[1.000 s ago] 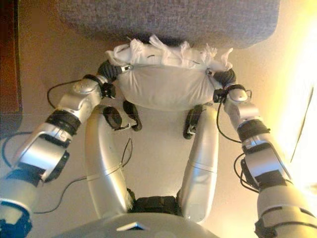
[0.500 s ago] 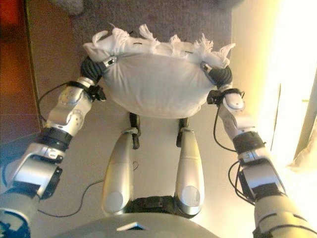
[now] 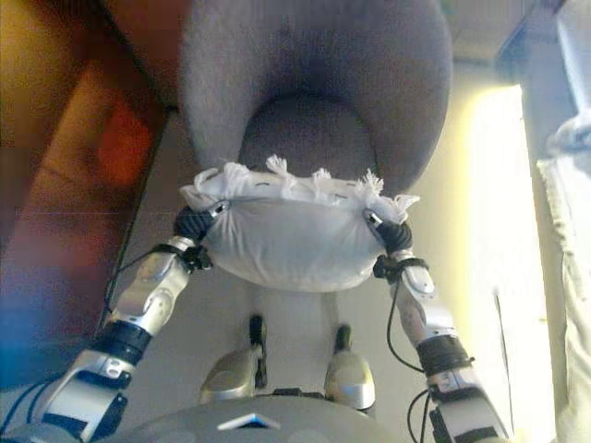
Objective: Pick up the cushion and take it to the sofa
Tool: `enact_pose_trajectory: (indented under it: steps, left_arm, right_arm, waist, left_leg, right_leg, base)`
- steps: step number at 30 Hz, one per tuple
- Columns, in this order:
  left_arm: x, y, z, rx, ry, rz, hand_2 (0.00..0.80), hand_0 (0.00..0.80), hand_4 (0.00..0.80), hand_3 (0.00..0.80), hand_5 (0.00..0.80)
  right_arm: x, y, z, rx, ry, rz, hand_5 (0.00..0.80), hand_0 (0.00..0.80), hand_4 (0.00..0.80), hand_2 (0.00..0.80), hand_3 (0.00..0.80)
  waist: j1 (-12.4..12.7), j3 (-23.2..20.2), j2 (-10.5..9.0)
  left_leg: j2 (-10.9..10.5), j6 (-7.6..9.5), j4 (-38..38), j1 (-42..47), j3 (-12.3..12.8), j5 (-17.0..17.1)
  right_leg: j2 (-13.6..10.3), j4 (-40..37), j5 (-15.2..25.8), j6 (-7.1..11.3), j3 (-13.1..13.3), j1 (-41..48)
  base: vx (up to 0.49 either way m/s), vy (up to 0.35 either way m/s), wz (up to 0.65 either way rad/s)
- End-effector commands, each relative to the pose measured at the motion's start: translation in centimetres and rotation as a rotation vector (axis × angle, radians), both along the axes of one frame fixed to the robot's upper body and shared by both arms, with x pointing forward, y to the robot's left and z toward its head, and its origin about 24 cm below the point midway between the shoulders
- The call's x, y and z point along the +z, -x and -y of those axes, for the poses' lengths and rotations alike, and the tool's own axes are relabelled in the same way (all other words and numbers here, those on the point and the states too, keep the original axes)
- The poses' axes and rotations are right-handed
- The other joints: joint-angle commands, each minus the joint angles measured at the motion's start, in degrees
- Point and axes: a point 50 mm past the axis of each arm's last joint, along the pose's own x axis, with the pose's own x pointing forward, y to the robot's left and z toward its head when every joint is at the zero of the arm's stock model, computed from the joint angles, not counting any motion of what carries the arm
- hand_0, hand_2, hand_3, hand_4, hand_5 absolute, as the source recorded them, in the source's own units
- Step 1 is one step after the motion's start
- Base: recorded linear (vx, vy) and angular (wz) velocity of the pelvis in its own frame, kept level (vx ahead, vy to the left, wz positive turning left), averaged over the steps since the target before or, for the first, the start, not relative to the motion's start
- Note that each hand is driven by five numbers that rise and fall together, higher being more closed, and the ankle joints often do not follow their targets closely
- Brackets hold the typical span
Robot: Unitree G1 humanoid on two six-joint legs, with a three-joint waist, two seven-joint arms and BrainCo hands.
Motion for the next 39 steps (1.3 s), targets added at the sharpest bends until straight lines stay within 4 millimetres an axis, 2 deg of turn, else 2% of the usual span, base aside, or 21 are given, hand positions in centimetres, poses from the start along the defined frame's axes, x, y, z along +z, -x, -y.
enact_pose_trajectory:
  steps: [1, 8, 12, 14, 16, 19, 23, 26, 28, 29, 33, 35, 37, 39]
  left_arm:
    - [2.2, -0.8, 1.4, -0.03, 0.09, 0.112, 0.8, 0.8, 0.8, 0.8, 0.8]
    - [1.7, 0.0, 1.7, -0.076, 0.123, 0.083, 0.8, 0.8, 0.8, 0.8, 0.8]
    - [2.0, -0.2, 2.0, -0.111, 0.113, 0.081, 0.8, 0.8, 0.8, 0.8, 0.8]
    - [2.0, -0.5, 2.3, -0.128, 0.113, 0.074, 0.8, 0.8, 0.8, 0.8, 0.8]
    - [2.1, -0.9, 2.7, -0.154, 0.089, 0.073, 0.8, 0.8, 0.8, 0.8, 0.8]
    - [2.1, -1.2, 2.8, -0.166, 0.062, 0.066, 0.8, 0.8, 0.8, 0.8, 0.8]
    - [2.2, -1.2, 2.2, -0.161, 0.046, 0.064, 0.8, 0.8, 0.8, 0.8, 0.8]
    - [2.4, -1.2, 2.1, -0.169, 0.03, 0.065, 0.8, 0.8, 0.8, 0.8, 0.8]
    - [2.3, -1.2, 2.2, -0.169, 0.03, 0.062, 0.8, 0.8, 0.8, 0.8, 0.8]
    - [2.2, -1.2, 2.2, -0.166, 0.032, 0.057, 0.8, 0.8, 0.8, 0.8, 0.8]
    - [1.3, -0.6, 2.1, -0.152, 0.031, 0.031, 0.8, 0.8, 0.8, 0.8, 0.8]
    - [0.8, -0.3, 2.0, -0.141, 0.044, 0.024, 0.8, 0.8, 0.8, 0.8, 0.8]
    - [0.4, 0.4, 1.3, -0.119, 0.076, 0.006, 0.8, 0.8, 0.8, 0.8, 0.8]
    - [0.2, 0.9, 0.6, -0.104, 0.09, 0.0, 0.8, 0.8, 0.8, 0.8, 0.8]
  right_arm:
    - [2.8, -1.1, -1.2, 0.028, -0.032, 0.14, 0.8, 0.8, 0.8, 0.8, 0.8]
    - [2.5, -0.5, -0.8, 0.019, -0.052, 0.119, 0.8, 0.8, 0.8, 0.8, 0.8]
    - [2.8, -0.6, -0.2, -0.015, -0.07, 0.131, 0.8, 0.8, 0.8, 0.8, 0.8]
    - [2.9, -0.7, 0.2, -0.034, -0.066, 0.136, 0.8, 0.8, 0.8, 0.8, 0.8]
    - [2.9, -0.7, 0.4, -0.045, -0.058, 0.141, 0.8, 0.8, 0.8, 0.8, 0.8]
    - [2.8, -0.6, 0.6, -0.049, -0.059, 0.127, 0.8, 0.8, 0.8, 0.8, 0.8]
    - [2.3, -0.3, 0.7, -0.032, -0.05, 0.109, 0.8, 0.8, 0.8, 0.8, 0.8]
    - [2.1, -0.2, 1.4, -0.035, -0.058, 0.109, 0.8, 0.8, 0.8, 0.8, 0.8]
    - [2.2, -0.3, 1.9, -0.03, -0.064, 0.109, 0.8, 0.8, 0.8, 0.8, 0.8]
    - [2.2, -0.4, 2.0, -0.024, -0.062, 0.106, 0.8, 0.8, 0.8, 0.8, 0.8]
    - [2.1, -0.2, 1.7, 0.01, -0.043, 0.101, 0.8, 0.8, 0.8, 0.8, 0.8]
    - [2.1, 0.0, 1.7, 0.029, -0.037, 0.102, 0.8, 0.8, 0.8, 0.8, 0.8]
    - [2.4, 0.1, 1.5, 0.052, -0.032, 0.099, 0.8, 0.8, 0.8, 0.8, 0.8]
    - [2.7, 0.2, 1.4, 0.076, -0.027, 0.102, 0.8, 0.8, 0.8, 0.8, 0.8]
  waist:
    - [1.9, -8.33, 0.39]
    - [1.61, -8.81, 0.2]
    - [1.46, -8.14, -0.29]
    - [1.23, -7.64, -0.22]
    - [0.68, -6.76, 0.87]
    - [-0.11, -5.75, 1.78]
    - [-1.15, -5.76, 0.59]
    - [-2.72, -5.47, -1.58]
    - [-3.48, -5.38, -2.05]
    - [-3.8, -5.33, -2.05]
    - [-4.54, -5.58, -2.6]
    - [-5.01, -6.43, -2.93]
    - [-5.38, -7.36, -2.62]
    - [-5.68, -7.85, -1.84]
  left_leg:
    - [1.68, -0.26, 3.46, 1.52, 2.11, -4.46]
    - [0.57, 1.2, 5.71, 3.3, 2.39, -7.27]
    - [-1.42, 3.03, 7.24, 3.31, 1.82, -8.81]
    - [-2.72, 4.41, 8.32, 3.02, 1.22, -9.73]
    - [-3.52, 5.74, 9.13, 3.2, 0.6, -10.46]
    - [-3.75, 5.89, 10.14, 4.05, 0.57, -11.15]
    - [-4.42, 5.29, 10.91, 5.44, 0.76, -12.13]
    - [-5.39, 4.47, 13.37, 6.75, -0.7, -15.7]
    - [-4.97, 4.12, 14.74, 7.34, -1.77, -18.04]
    - [-4.63, 4.02, 15.18, 7.81, -2.09, -18.72]
    - [-3.53, 4.53, 15.53, 10.51, -3.66, -20.5]
    - [-2.43, 3.83, 16.45, 11.14, -4.03, -20.12]
    - [0.76, 2.03, 17.51, 12.69, -3.28, -17.75]
    - [3.97, -0.1, 19.83, 12.82, -3.08, -11.4]
  right_leg:
    - [-2.14, 2.72, 2.48, 2.6, -0.18, -2.67]
    - [-2.79, 7.85, 0.41, 2.49, 0.89, -1.88]
    - [-4.47, 14.7, 2.44, 2.51, 1.79, -3.41]
    - [-5.52, 21.33, 4.48, 2.22, 2.88, -5.49]
    - [-5.88, 32.68, 6.58, 1.43, 4.82, -9.92]
    - [-5.43, 40.94, 8.73, 1.03, 6.58, -14.33]
    - [-5.25, 31.74, 11.78, 1.97, 8.16, -14.75]
    - [-5.81, 15.53, 13.52, 3.56, 10.78, -15.28]
    - [-5.9, 5.29, 13.74, 4.41, 11.85, -15.17]
    - [-5.54, 2.57, 14.16, 4.68, 12.1, -15.48]
    - [-3.35, 4.78, 13.98, 4.51, 14.19, -17.18]
    - [-2.71, 4.29, 13.96, 4.25, 15.06, -16.18]
    - [-0.97, 7.49, 11.18, 3.74, 15.13, -15.66]
    - [1.7, 9.83, 8.17, 2.28, 15.73, -15.11]
  base:
    - [0.135, 0.024, 0.03]
    - [0.098, 0.091, -0.04]
    - [0.044, 0.159, 0.0]
    - [0.034, 0.208, 0.08]
    - [0.034, 0.252, 0.22]
    - [0.096, 0.145, 0.53]
    - [0.225, -0.09, 0.12]
    - [0.39, -0.254, 0.14]
    - [0.423, -0.235, 0.15]
    - [0.384, -0.194, 0.23]
    - [0.391, -0.212, 0.26]
    - [0.397, -0.24, 0.41]
    - [0.375, -0.234, 0.42]
    - [0.304, -0.223, 0.31]
